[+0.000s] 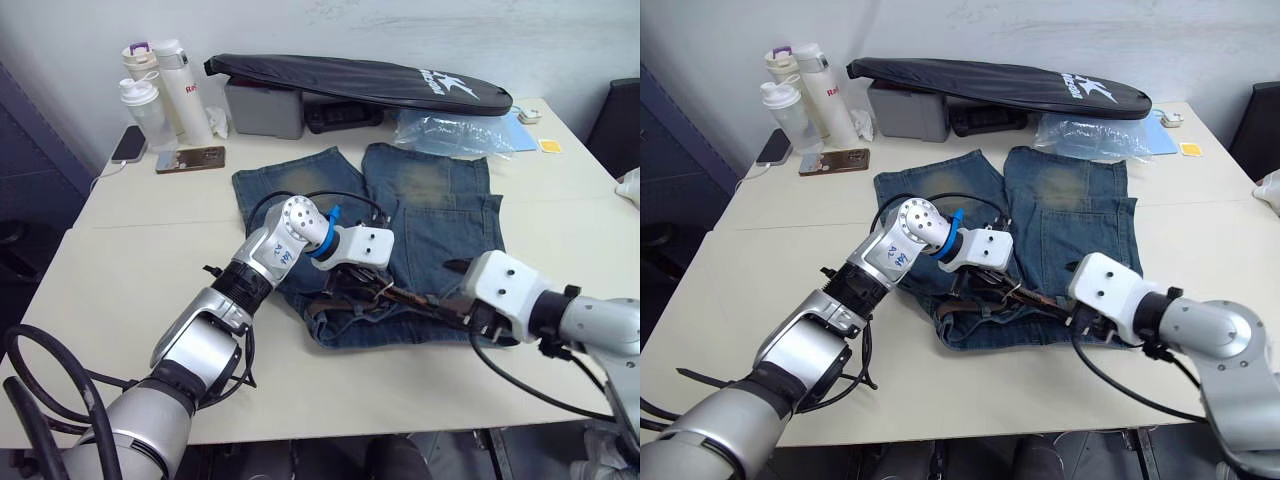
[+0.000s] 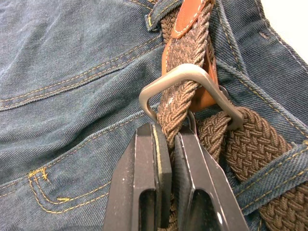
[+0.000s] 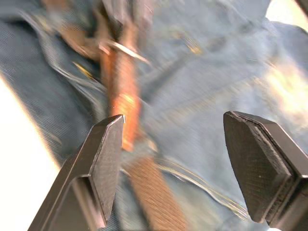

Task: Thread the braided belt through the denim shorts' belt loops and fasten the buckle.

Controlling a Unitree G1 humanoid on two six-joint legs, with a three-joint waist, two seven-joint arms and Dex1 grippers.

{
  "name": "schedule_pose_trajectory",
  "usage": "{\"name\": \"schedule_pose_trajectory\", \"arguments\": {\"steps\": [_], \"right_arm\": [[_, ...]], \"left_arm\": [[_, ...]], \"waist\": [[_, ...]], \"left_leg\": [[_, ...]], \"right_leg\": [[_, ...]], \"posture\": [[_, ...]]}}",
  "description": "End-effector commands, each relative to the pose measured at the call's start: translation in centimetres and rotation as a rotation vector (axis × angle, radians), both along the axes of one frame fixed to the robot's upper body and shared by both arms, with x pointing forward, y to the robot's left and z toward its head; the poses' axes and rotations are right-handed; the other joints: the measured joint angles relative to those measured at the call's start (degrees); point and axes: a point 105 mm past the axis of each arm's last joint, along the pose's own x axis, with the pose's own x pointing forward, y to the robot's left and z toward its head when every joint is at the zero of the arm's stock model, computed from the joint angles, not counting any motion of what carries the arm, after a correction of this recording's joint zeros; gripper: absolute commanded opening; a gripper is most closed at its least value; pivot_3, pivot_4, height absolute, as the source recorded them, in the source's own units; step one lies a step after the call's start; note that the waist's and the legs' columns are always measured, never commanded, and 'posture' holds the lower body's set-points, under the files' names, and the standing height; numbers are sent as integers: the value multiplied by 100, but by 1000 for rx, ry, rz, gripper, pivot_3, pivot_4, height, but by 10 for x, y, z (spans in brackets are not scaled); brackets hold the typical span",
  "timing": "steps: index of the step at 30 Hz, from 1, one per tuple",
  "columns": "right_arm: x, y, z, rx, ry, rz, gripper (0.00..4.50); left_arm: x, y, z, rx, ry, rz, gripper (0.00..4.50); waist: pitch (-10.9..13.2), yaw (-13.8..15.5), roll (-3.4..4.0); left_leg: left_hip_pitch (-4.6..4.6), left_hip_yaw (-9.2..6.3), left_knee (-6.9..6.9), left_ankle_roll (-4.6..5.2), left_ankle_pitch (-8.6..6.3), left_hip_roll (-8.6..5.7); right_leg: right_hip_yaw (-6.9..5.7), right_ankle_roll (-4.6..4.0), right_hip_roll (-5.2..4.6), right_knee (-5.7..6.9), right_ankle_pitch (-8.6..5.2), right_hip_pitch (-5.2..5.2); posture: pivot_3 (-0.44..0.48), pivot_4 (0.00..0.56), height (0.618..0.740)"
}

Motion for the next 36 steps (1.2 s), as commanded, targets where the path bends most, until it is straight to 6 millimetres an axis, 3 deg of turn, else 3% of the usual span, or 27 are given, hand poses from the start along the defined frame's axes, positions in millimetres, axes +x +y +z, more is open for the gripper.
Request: {"name": "schedule_pose_trajectory", "arguments": {"steps": [1,6,24,30,36], "right_arm": [[-1,7,1,5,-30,36,3483],[-7,20,3,110,6,70,3483],[-2,23,-23,82,93,37,3483],[8,8,-16,98,47,-42,3483],[13,6,-12,135,32,-53,3483]], "left_arm": [[-5,-8,11,-32,-25,-33,0],[-8,-7,8,-28,-9,-26,0],[-10,-6,11,-29,-2,-18,0],[-11,-6,10,-28,-2,-19,0],[-10,-6,10,-26,-4,-17,0]], "waist": [[0,1,0],[0,2,0],[0,4,1],[0,2,1],[0,2,1]], "left_leg": [[0,0,0,0,0,0],[0,-1,2,0,0,0],[-1,-1,3,0,0,0],[-1,-1,3,0,0,0],[-1,-1,2,0,0,0]], "right_leg": [[0,0,0,0,0,0],[0,0,0,0,0,1],[0,0,0,-6,0,2],[0,0,0,-5,0,2],[-1,0,0,-4,0,2]], "posture": [[0,150,645],[0,150,645],[0,150,645],[0,150,645],[0,150,645]]}}
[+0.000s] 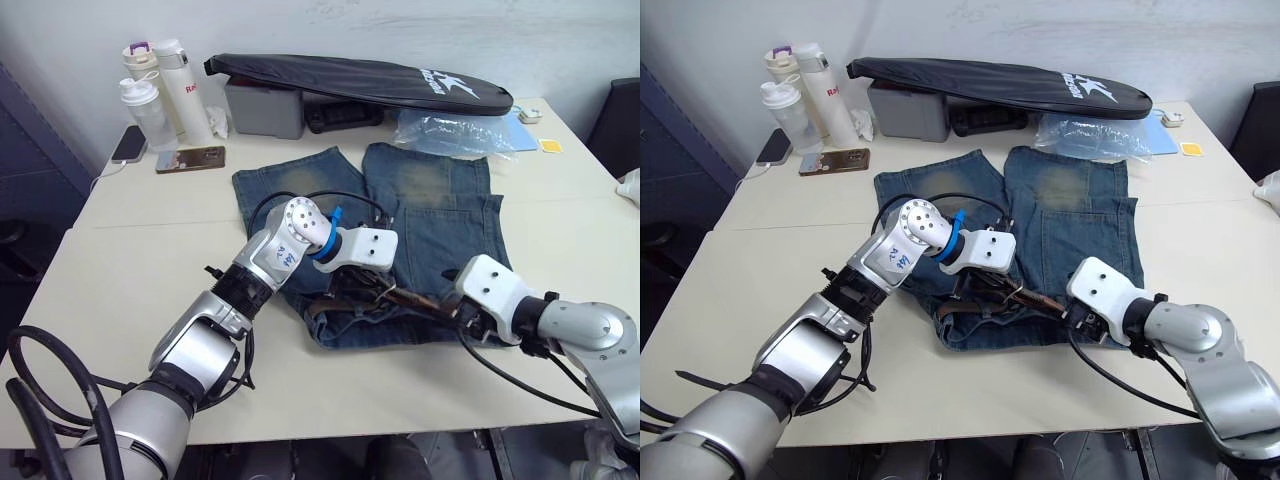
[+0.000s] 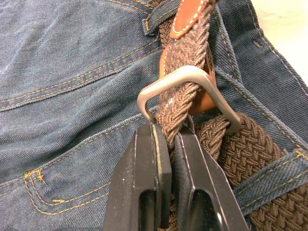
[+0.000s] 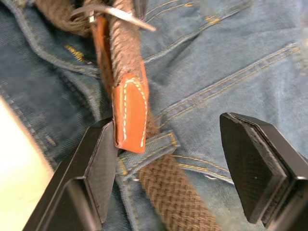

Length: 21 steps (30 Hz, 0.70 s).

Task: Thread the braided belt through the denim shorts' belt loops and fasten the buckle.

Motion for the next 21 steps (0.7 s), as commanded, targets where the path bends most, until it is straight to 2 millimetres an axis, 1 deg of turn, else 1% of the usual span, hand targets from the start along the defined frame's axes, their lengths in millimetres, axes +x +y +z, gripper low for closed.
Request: {"name": "schedule_pose_trajectory", "arguments": {"steps": [1,5,9,10,12,13,17,18,20,21], "right_arm": [[5,2,11,15,-62,1,3483],[9,10,8,16,-67,19,3483],[12,12,3,-22,-67,30,3483],[12,13,4,-16,-67,30,3250],[12,15,3,-18,-67,39,2621],[12,16,2,-18,-65,44,2187],[13,15,1,-27,-63,45,129],[13,14,0,-32,-64,42,31],[14,13,1,-36,-66,39,31],[15,13,1,-37,-67,38,9]], "left_arm": [[-5,-6,10,-29,-23,-38,0],[-5,-6,9,-31,-21,-37,0],[-5,-6,9,-32,-19,-36,0],[-5,-6,9,-34,-18,-35,0],[-4,-6,9,-38,-19,-31,0],[-4,-6,9,-39,-20,-30,0],[-1,-6,13,-60,-23,-13,0],[0,-6,15,-68,-22,-8,0],[0,-6,19,-98,5,7,0],[0,-5,22,-116,34,19,441]], "waist": [[0,-1,0],[0,-4,0],[0,0,1],[0,2,1],[0,-1,1],[0,-4,1],[0,-3,1],[0,0,1],[0,0,0],[0,-2,0]], "left_leg": [[0,0,1,0,0,0],[0,1,1,0,0,0],[-1,1,1,0,0,0],[-1,1,1,0,0,-1],[-1,1,2,0,0,-1],[-1,1,1,0,0,-1],[0,1,1,0,0,-1],[-1,1,1,0,0,-1],[-1,1,3,0,0,-1],[-1,1,3,0,0,-1]], "right_leg": [[0,0,0,0,0,0],[1,0,0,1,0,0],[1,0,0,2,0,-1],[1,0,-1,1,0,-1],[1,0,-1,1,0,-1],[1,0,-1,1,0,-1],[0,0,-1,4,0,-2],[1,0,-1,4,0,-1],[1,0,-2,4,0,0],[1,0,-2,4,0,-1]], "posture": [[0,150,645],[0,150,645],[0,150,645],[0,150,645],[0,150,645],[0,150,645],[0,150,645],[0,150,645],[0,150,645],[0,150,645]]}}
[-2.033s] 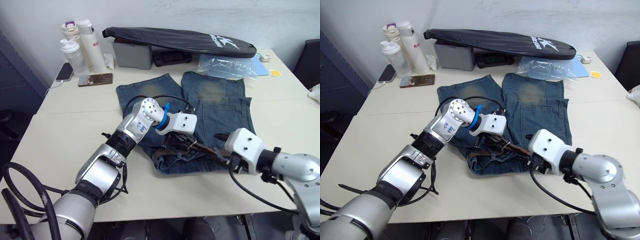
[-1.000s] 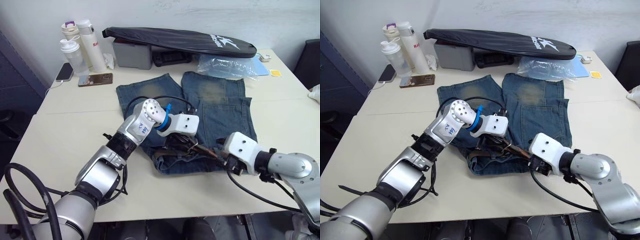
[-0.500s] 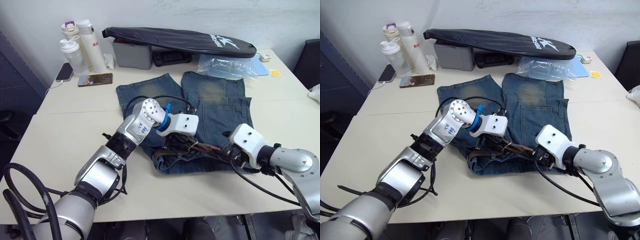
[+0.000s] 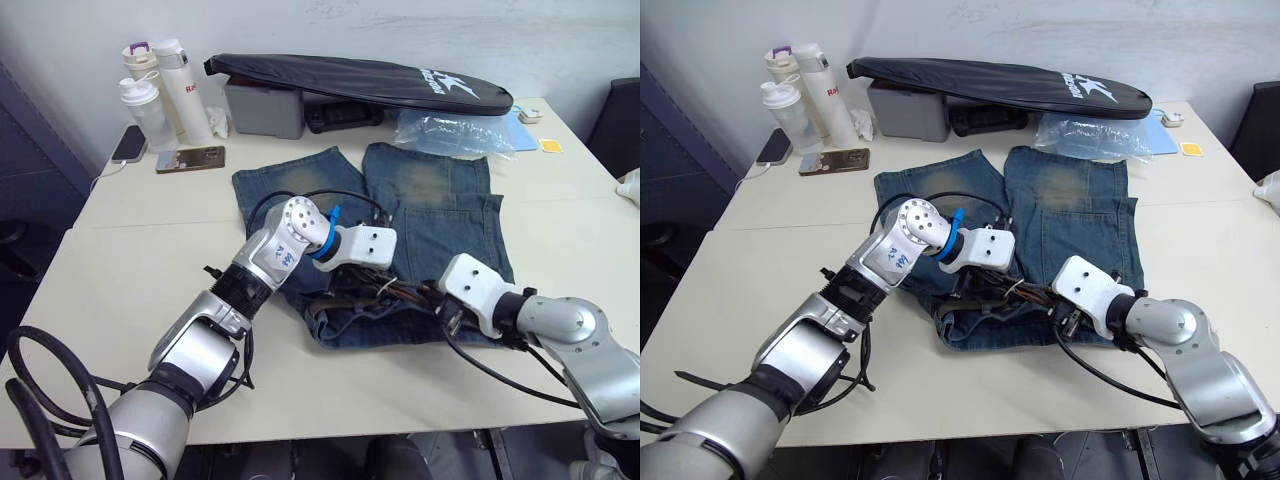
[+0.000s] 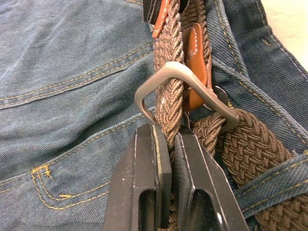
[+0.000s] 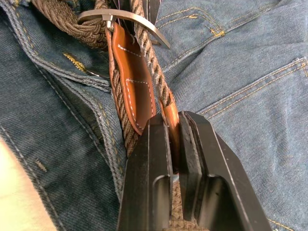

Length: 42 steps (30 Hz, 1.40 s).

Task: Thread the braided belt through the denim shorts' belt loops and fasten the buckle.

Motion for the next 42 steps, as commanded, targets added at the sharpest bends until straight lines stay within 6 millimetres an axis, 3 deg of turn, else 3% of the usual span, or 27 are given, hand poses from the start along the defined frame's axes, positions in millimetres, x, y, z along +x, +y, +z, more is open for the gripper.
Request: {"name": "schedule_pose_trajectory", "arguments": {"steps": [1,2,5,9,15,19,23,30,38,42], "right_arm": [[5,-3,11,-20,-61,-7,0],[5,-3,12,-21,-61,-7,0],[6,-5,11,-31,-61,-5,0],[8,-5,12,-37,-65,1,0],[9,-5,13,-44,-65,20,0],[9,-4,15,-44,-65,33,0],[9,0,13,-42,-59,51,0],[9,0,14,-48,-65,55,0],[5,-5,13,-55,-67,31,0],[4,-6,13,-55,-65,27,0]], "left_arm": [[-3,-4,23,-107,57,3,918],[-3,-2,24,-112,75,5,1151],[-7,5,33,-150,140,14,2490],[-6,38,45,-153,158,43,4340],[-13,70,70,-293,238,93,4460],[-11,88,58,-288,284,194,4460],[-19,90,39,-259,342,212,3240],[-25,64,19,-273,410,247,47],[-36,53,10,-250,478,246,47],[-30,50,-9,-166,387,289,47]], "waist": [[0,-4,0],[0,-4,0],[0,-10,0],[-1,-20,2],[-4,-11,7],[-4,-9,7],[-7,-14,12],[-12,-5,13],[-11,-16,11],[-10,-13,11]], "left_leg": [[0,0,0,0,0,0],[0,0,0,0,0,1],[1,0,-1,0,0,1],[3,0,-3,-1,0,1],[2,0,-3,-1,1,2],[4,-1,1,-1,1,2],[4,0,-1,-1,0,1],[4,2,0,-1,0,1],[5,3,-3,-1,1,3],[5,4,-3,-2,1,3]], "right_leg": [[0,0,0,0,0,0],[0,0,1,1,0,-1],[0,0,1,2,0,-1],[0,0,2,3,0,-1],[2,0,2,3,0,-1],[2,0,2,3,0,2],[5,0,3,5,0,0],[7,0,2,5,0,1],[8,0,4,6,0,-2],[9,0,4,5,0,-2]], "posture": [[0,150,645],[0,150,645],[0,150,645],[0,150,645],[0,150,645],[0,150,645],[0,150,645],[0,150,645],[0,150,645],[0,150,645]]}}
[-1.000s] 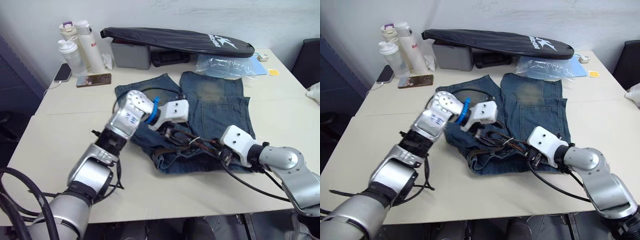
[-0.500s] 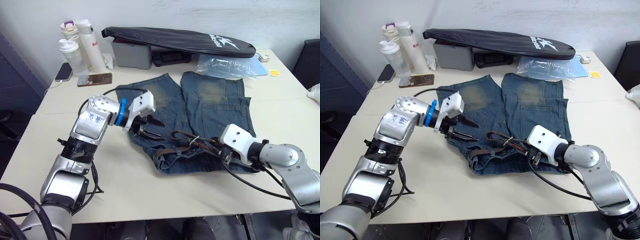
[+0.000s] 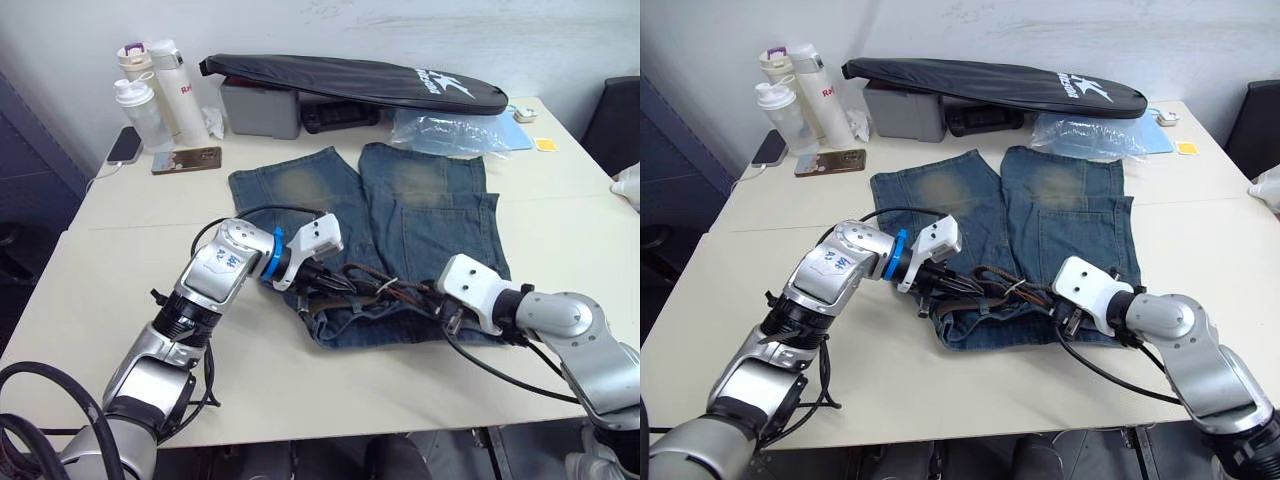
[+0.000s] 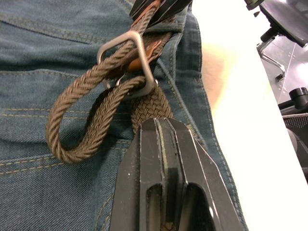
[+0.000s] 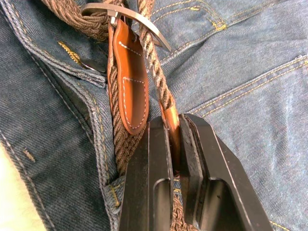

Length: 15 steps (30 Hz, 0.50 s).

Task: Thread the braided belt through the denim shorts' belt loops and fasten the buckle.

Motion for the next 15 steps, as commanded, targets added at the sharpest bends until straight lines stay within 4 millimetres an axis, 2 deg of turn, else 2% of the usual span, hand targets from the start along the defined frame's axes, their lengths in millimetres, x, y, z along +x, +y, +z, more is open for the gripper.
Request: {"name": "schedule_pose_trajectory", "arguments": {"steps": [1,4,8,11,15], "right_arm": [[-2,-3,17,-15,-71,-6,0],[-2,-4,18,-17,-72,-5,0],[-6,-4,19,-32,-80,5,0],[-10,-5,19,-64,-94,23,0],[-14,-20,15,-137,-119,4,0]], "left_arm": [[0,-8,-13,82,-83,10,47],[-11,-13,-24,91,-53,-10,47],[-17,-10,-52,160,-56,11,47],[-25,-11,-62,170,-27,18,47],[-27,-7,-65,167,-4,43,47]], "waist": [[0,2,-1],[3,28,-5],[2,13,-3],[1,30,-3],[-4,47,-4]], "left_leg": [[0,0,0,0,0,0],[0,1,4,0,0,-1],[1,4,4,0,-1,-2],[2,4,5,0,-1,-1],[4,4,5,-1,-3,-2]], "right_leg": [[0,0,0,0,0,1],[2,0,-1,-1,0,1],[6,0,-2,-1,0,1],[7,0,-3,-2,0,2],[7,0,-4,-16,0,6]], "posture": [[0,150,645],[0,150,645],[0,150,645],[0,150,645],[0,150,645]]}}
